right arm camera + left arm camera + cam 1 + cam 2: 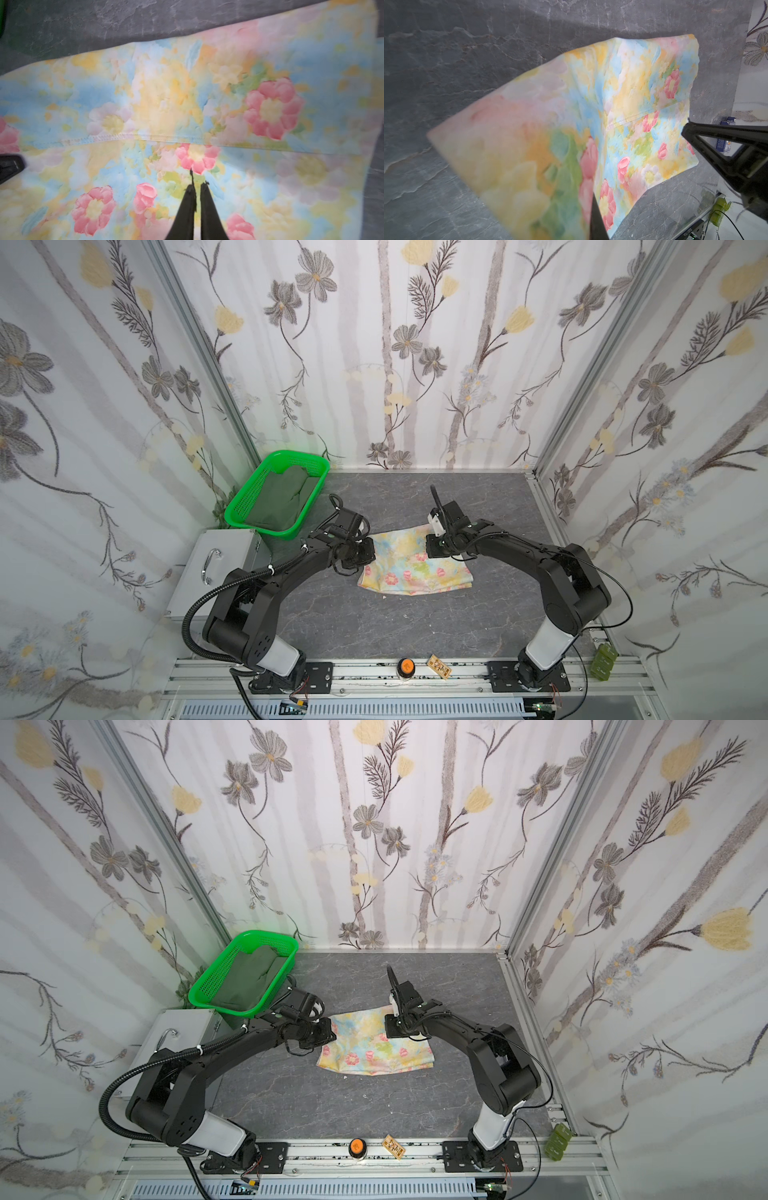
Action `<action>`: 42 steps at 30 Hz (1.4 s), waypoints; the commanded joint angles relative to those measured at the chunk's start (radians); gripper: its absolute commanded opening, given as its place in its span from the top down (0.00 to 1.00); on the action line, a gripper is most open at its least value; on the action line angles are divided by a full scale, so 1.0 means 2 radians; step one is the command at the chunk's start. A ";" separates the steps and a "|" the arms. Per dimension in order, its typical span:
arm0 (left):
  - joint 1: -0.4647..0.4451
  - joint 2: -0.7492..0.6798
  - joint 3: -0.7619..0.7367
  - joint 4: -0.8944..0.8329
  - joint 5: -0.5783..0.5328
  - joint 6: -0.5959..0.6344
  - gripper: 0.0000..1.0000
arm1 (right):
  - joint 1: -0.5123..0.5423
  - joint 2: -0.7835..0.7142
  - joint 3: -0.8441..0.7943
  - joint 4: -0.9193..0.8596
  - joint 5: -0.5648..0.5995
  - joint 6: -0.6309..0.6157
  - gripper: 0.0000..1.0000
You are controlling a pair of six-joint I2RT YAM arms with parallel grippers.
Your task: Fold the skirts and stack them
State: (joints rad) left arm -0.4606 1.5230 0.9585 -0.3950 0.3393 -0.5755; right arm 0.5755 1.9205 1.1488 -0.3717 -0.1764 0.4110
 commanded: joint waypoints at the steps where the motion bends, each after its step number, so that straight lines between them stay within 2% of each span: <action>1: 0.002 -0.004 0.019 -0.040 -0.002 0.019 1.00 | 0.019 0.031 0.019 0.036 -0.014 0.014 0.90; 7: 0.010 -0.006 0.052 -0.076 -0.001 0.029 1.00 | 0.061 0.084 0.057 0.042 -0.038 0.023 0.91; 11: 0.017 -0.003 0.077 -0.095 0.010 0.033 1.00 | 0.070 0.113 0.072 0.054 -0.074 0.045 0.91; 15: 0.019 0.006 0.105 -0.115 0.019 0.037 1.00 | 0.079 0.134 0.085 0.060 -0.078 0.069 0.93; 20: 0.019 0.019 0.130 -0.133 0.028 0.041 1.00 | 0.101 0.168 0.096 0.086 -0.116 0.102 0.95; 31: 0.019 0.031 0.118 -0.141 0.019 0.043 1.00 | 0.082 0.129 0.093 0.099 -0.139 0.112 0.94; 42: 0.018 0.027 0.100 -0.147 0.012 0.045 1.00 | 0.087 0.164 0.117 0.124 -0.155 0.126 0.93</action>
State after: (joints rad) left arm -0.4244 1.5822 1.1671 -0.6704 0.3664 -0.4969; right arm 0.7414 2.2345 1.3693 -0.1764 -0.4656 0.6430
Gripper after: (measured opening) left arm 0.071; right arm 0.064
